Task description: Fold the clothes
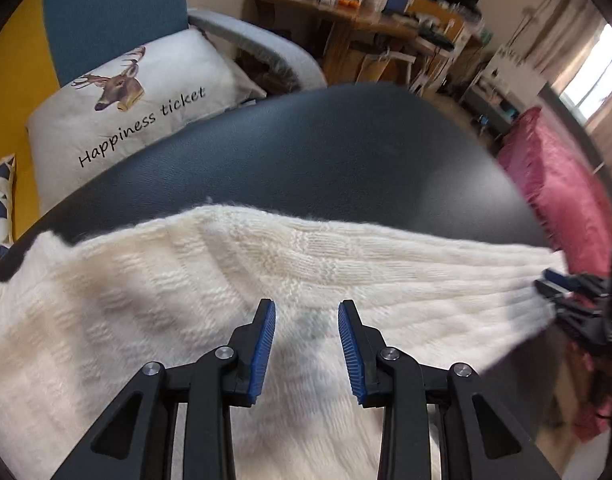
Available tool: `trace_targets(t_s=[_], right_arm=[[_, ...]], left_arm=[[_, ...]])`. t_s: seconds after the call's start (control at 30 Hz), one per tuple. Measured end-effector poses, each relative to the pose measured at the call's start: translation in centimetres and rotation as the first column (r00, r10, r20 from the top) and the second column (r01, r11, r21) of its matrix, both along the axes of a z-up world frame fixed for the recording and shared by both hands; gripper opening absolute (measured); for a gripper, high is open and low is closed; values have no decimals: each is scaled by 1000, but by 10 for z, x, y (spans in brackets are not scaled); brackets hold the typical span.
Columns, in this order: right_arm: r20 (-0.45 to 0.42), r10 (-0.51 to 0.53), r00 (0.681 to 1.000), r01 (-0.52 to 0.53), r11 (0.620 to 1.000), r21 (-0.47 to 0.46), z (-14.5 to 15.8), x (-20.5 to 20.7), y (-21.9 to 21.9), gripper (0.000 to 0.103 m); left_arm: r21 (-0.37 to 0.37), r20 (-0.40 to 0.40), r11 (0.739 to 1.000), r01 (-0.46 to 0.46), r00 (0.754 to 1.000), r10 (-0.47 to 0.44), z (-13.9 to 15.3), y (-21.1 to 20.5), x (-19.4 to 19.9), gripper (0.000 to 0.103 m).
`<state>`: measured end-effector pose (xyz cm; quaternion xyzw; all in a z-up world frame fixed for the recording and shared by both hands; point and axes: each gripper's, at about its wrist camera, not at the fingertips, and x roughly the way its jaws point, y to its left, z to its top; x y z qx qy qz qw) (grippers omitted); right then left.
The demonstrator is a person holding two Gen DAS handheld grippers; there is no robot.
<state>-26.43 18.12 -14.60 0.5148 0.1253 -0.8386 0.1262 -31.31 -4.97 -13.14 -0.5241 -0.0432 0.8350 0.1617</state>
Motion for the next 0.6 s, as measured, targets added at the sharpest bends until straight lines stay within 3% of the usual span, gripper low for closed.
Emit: trace_targets(t_s=[0.07, 0.17, 0.3, 0.43, 0.5, 0.6], right_arm=[[-14, 68, 998, -69, 996, -54, 10, 3, -23, 25], [-42, 168, 985, -172, 976, -134, 24, 7, -58, 25], [-92, 293, 952, -307, 923, -232, 44, 12, -105, 25], [-77, 382, 921, -387, 877, -285, 30, -21, -178, 25], [-49, 386, 921, -383, 879, -283, 18, -39, -206, 25], [-5, 380, 925, -369, 894, -252, -2, -62, -238, 25]], left_arm=[[23, -42, 999, -33, 999, 34, 18, -25, 14, 33], [-32, -100, 997, -73, 993, 70, 32, -62, 31, 33], [-99, -96, 984, -149, 986, 140, 24, -111, 38, 33], [-102, -82, 968, -228, 972, 220, 11, -149, 50, 33], [-68, -71, 961, -268, 962, 263, 7, -168, 55, 33], [-76, -55, 944, -322, 946, 318, -5, -188, 55, 33]])
